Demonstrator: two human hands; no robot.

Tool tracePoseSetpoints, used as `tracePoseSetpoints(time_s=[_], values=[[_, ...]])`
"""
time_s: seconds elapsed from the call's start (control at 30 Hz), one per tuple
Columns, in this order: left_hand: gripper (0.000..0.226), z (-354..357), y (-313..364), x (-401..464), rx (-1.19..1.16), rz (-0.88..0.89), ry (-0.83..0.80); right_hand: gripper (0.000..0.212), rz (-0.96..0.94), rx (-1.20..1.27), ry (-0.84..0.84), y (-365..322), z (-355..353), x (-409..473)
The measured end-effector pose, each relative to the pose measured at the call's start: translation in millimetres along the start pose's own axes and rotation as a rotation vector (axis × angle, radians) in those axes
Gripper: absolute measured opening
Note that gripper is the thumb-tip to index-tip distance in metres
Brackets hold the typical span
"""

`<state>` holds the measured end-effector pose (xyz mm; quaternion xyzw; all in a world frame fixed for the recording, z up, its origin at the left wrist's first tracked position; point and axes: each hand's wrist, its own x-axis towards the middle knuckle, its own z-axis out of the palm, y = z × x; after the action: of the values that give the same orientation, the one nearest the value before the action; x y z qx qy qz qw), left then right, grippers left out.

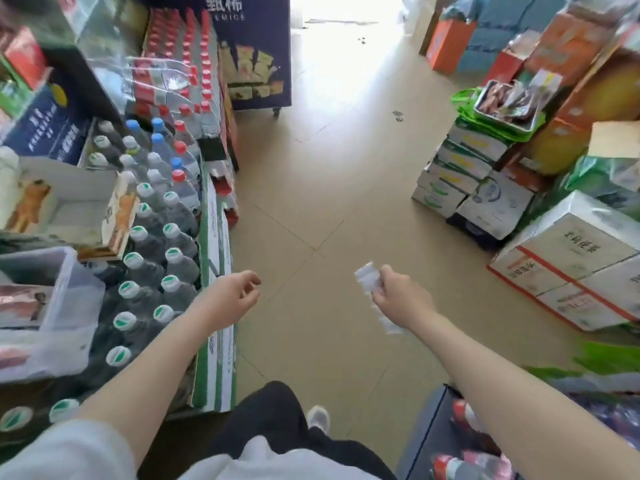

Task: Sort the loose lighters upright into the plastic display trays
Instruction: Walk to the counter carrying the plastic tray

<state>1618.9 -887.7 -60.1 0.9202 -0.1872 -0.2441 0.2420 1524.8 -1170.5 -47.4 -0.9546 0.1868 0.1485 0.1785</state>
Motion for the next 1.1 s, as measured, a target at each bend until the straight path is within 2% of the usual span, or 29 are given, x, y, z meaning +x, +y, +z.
tracePoseSetpoints(time_s=[0.17, 0.27, 0.5, 0.7, 0.83, 0.97, 1.1], values=[[0.023, -43, -21, 92, -0.009, -0.131, 0.061, 0.014, -0.176, 0.059, 0.032, -48, -55, 122], [0.022, -72, -32, 154, -0.009, -0.144, 0.096, 0.013, -0.227, 0.057, 0.042, -72, -72, 199], [0.028, -163, -33, 298, 0.006, -0.136, 0.131, 0.011, -0.215, 0.002, -0.025, -112, -112, 373], [0.021, -252, -7, 422, -0.064, -0.037, 0.312, 0.009, -0.165, -0.079, -0.085, -122, -142, 529], [0.024, -299, -15, 515, -0.043, -0.037, 0.416, 0.010, -0.178, -0.164, -0.131, -137, -162, 643], [0.021, -338, -35, 601, -0.037, -0.177, 0.431, 0.012, -0.249, -0.197, -0.159, -177, -199, 758], [0.022, -377, -61, 659, -0.092, -0.390, 0.430, 0.009, -0.388, -0.213, -0.175, -250, -243, 851]])
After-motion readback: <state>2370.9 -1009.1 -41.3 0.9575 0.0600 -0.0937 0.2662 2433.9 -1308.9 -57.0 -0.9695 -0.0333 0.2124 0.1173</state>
